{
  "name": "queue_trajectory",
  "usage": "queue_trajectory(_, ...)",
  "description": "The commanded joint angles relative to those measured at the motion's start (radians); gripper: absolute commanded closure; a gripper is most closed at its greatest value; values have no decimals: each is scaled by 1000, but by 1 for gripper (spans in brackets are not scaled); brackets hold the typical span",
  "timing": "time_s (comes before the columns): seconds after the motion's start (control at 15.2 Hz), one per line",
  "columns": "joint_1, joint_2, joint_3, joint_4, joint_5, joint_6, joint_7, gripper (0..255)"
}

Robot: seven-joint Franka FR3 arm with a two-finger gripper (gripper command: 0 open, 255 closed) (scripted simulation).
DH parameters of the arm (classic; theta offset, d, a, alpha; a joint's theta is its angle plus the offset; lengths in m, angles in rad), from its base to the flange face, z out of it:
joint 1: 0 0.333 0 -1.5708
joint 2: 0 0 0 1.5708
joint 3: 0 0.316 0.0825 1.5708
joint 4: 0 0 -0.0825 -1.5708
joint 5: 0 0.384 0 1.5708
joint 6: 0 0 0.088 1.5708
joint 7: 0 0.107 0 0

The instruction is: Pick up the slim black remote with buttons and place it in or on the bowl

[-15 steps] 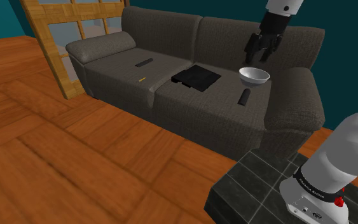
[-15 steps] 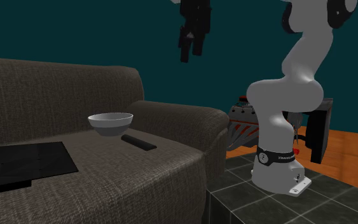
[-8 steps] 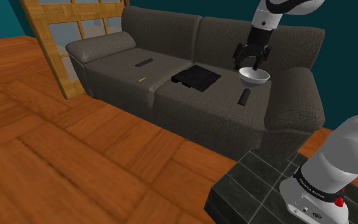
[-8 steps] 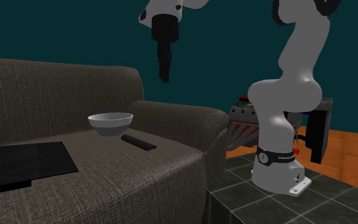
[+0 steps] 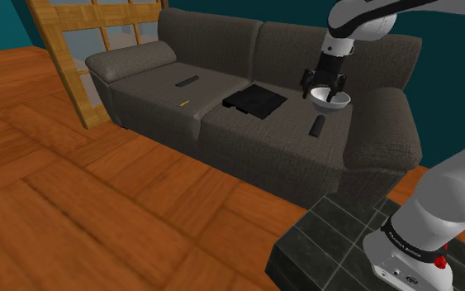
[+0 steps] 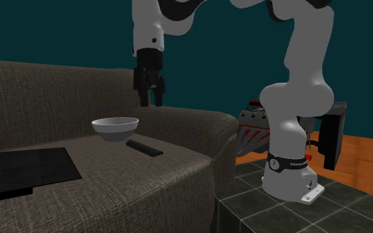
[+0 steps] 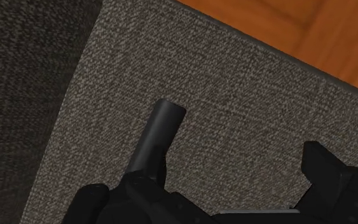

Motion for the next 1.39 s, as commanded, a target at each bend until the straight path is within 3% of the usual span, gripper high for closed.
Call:
queue_trajectory(0.0, -17, 66, -15, 22, 15, 25, 38, 0)
queue_trajectory(0.73, -118, 353, -118, 94, 119, 126, 169, 0)
queue_trajectory(1.32, -112, 396, -108, 38, 145, 224, 153, 0)
